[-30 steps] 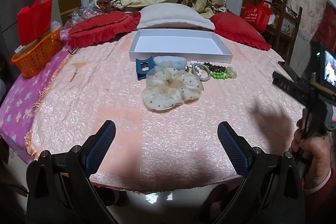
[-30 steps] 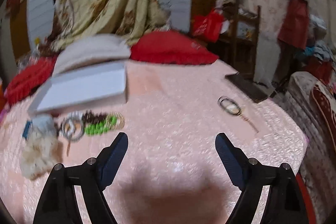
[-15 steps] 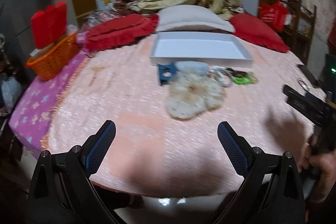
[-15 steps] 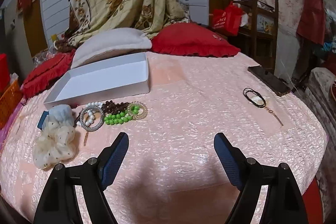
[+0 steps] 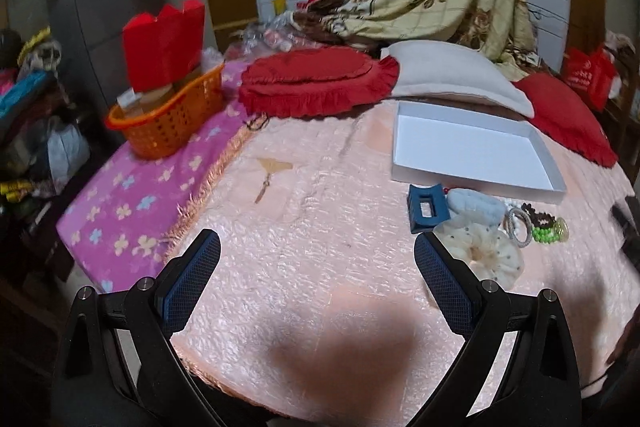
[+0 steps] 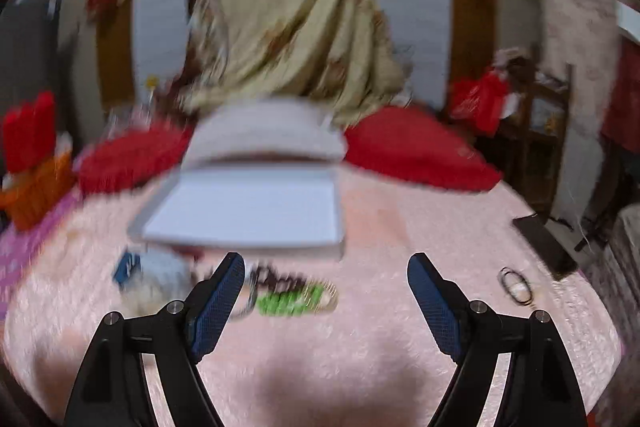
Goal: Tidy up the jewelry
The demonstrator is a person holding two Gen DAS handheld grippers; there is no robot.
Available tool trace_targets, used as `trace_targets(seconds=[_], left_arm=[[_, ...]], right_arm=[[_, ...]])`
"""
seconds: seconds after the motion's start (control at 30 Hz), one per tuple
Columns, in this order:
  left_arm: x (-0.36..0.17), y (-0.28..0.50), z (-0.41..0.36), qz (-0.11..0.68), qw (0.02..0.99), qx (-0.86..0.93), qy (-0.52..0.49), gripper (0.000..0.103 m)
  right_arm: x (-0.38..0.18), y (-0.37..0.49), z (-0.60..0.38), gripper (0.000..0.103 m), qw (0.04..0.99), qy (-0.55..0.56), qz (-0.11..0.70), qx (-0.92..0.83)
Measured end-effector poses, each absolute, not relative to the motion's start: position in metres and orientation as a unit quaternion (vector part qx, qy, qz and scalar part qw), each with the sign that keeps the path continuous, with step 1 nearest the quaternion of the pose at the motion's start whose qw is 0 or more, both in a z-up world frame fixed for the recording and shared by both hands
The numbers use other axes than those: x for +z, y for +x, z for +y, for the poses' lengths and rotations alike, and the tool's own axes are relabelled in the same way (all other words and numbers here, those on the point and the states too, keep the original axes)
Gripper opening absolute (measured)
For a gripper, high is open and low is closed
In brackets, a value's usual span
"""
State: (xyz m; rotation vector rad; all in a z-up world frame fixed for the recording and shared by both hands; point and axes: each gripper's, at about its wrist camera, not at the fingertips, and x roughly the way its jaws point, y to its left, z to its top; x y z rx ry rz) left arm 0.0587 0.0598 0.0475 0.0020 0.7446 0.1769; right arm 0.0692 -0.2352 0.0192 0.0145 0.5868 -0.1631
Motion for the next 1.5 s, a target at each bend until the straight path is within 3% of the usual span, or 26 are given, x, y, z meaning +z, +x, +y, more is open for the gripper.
trace_targets(seconds=[0.2,0.5,0.63,0.9,1.4,1.5], left_arm=[[0.014,0.065,0.053,0.413,0.909,0.054,-0.005,0.098],[-0.018,0.092,0.023,0.453,0.891,-0.033,-0.015,0.098],[-0.029,0.115,0.004,0.460,0.886,-0.053,-0.004,0.098],[-0.045,0.136,-0.006,0.472,0.880,-0.046,0.020,0.098],[-0.026,0.099,-0.004,0.453,0.890,0.014,0.045,0.098],[-0.021,0.091,0.000,0.450,0.892,0.016,0.039,0.098]], right_arm=[[-0.030,0.073,-0.244,0.080,0.922,0.101,0.369,-0.053],[-0.060,0.087,-0.271,0.058,0.894,0.137,0.425,-0.044],[-0.057,0.100,-0.275,0.055,0.894,0.145,0.423,-0.029],[-0.064,0.111,-0.260,0.055,0.893,0.143,0.428,-0.004],[-0.064,0.087,-0.246,0.058,0.890,0.141,0.434,-0.004],[-0.060,0.082,-0.243,0.069,0.893,0.139,0.428,-0.001]])
